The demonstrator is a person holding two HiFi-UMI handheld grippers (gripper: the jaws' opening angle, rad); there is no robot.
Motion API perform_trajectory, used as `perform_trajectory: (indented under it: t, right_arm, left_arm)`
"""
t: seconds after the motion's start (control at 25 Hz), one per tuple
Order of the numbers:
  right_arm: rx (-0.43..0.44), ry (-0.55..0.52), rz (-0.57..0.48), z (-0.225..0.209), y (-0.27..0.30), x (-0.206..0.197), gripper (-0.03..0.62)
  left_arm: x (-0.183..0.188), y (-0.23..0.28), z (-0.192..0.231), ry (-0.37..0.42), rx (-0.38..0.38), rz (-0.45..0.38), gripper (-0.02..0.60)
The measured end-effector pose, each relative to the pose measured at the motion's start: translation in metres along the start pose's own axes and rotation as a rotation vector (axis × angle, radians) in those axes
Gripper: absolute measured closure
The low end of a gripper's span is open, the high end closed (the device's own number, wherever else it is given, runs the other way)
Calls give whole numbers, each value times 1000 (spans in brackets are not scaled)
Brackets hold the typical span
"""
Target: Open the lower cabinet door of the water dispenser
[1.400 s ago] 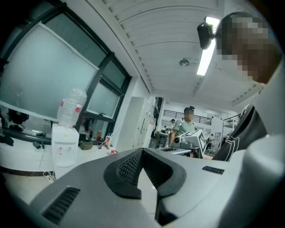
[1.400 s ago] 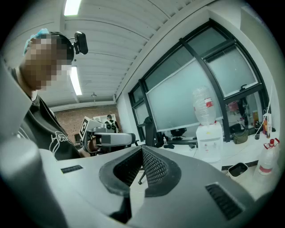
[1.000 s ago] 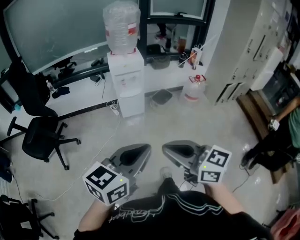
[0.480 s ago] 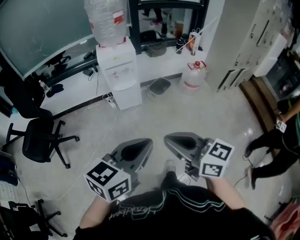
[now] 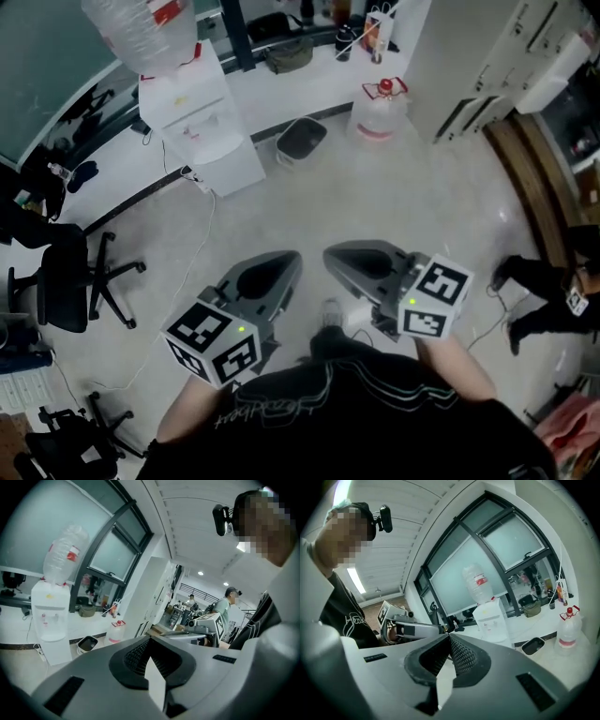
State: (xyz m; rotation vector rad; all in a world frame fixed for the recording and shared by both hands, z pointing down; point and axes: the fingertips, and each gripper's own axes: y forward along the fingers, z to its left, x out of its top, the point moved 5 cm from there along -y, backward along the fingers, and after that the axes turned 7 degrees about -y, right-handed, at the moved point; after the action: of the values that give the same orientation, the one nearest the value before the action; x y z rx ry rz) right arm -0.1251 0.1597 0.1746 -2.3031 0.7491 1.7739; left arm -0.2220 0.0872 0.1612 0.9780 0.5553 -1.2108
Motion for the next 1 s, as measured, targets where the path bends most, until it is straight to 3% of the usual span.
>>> perform_trajectory:
  t: [0.36, 0.64, 1.0]
  right_arm:
    - [22, 6, 18, -89, -19, 15, 580]
    - [26, 24, 41, -119, -13, 14, 580]
    - [-11, -3, 80, -173, 24, 18, 581]
  left_arm:
    - [30, 92, 10, 4, 18, 23, 581]
    - [33, 117, 31, -25, 47, 26, 581]
    - [44, 147, 88, -63, 73, 19, 581]
